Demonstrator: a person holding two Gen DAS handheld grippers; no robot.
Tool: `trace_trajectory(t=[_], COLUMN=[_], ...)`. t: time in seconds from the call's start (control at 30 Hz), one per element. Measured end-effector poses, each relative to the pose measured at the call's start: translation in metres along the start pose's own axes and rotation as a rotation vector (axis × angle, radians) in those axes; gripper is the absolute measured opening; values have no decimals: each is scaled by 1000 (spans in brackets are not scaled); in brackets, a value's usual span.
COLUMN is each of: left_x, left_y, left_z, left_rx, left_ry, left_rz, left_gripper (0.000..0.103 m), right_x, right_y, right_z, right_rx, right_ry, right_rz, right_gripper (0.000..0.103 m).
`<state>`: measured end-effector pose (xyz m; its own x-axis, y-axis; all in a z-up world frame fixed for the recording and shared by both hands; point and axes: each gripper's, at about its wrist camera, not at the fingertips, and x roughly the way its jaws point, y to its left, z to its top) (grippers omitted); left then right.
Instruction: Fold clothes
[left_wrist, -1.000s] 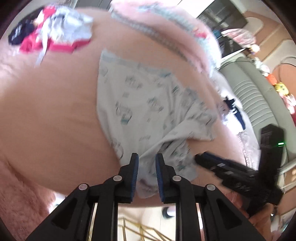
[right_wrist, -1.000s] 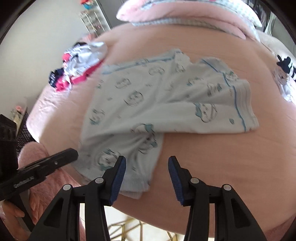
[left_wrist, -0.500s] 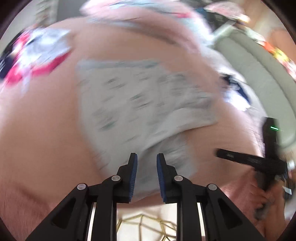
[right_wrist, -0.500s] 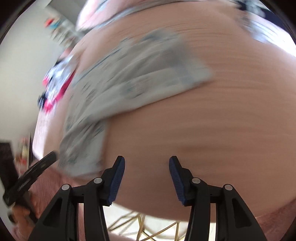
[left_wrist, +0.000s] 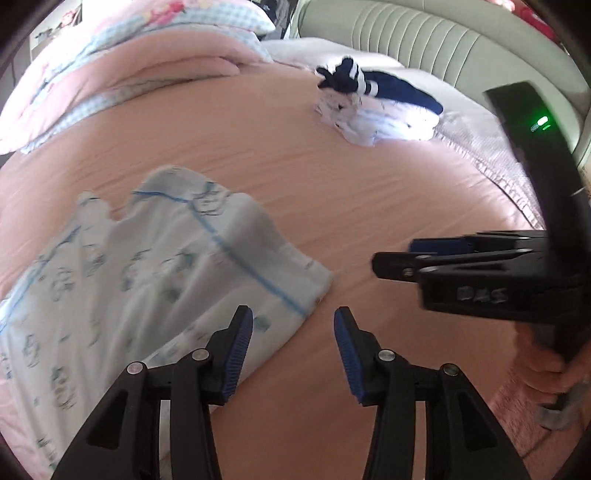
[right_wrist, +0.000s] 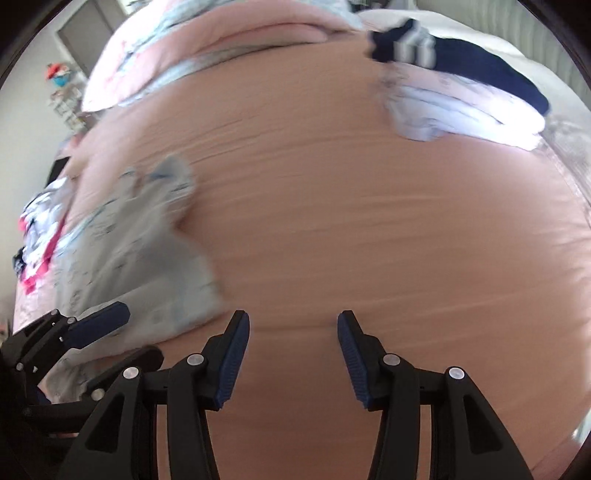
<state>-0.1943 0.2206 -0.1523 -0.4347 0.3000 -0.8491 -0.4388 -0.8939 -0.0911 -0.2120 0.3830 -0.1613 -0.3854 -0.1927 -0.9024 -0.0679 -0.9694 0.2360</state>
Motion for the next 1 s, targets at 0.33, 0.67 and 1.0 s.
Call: trace_trajectory(t=[0.33,0.67,1.0], left_x=[20,-102,-141], left_y=[-1,110,243], left_z=[9,-14,-62], left_rx=[-13,-315,-497], left_ry=[-21,-215,-265], left_rz=[56,-40,66], left_gripper=[6,5,5], right_x=[1,-23,5], right_y=[-21,12,133], right_z=[2,26,85], right_rx=[62,-56,-304], right_ry=[54,6,23], right_rz=[3,164,103], right_gripper=[50,50,50])
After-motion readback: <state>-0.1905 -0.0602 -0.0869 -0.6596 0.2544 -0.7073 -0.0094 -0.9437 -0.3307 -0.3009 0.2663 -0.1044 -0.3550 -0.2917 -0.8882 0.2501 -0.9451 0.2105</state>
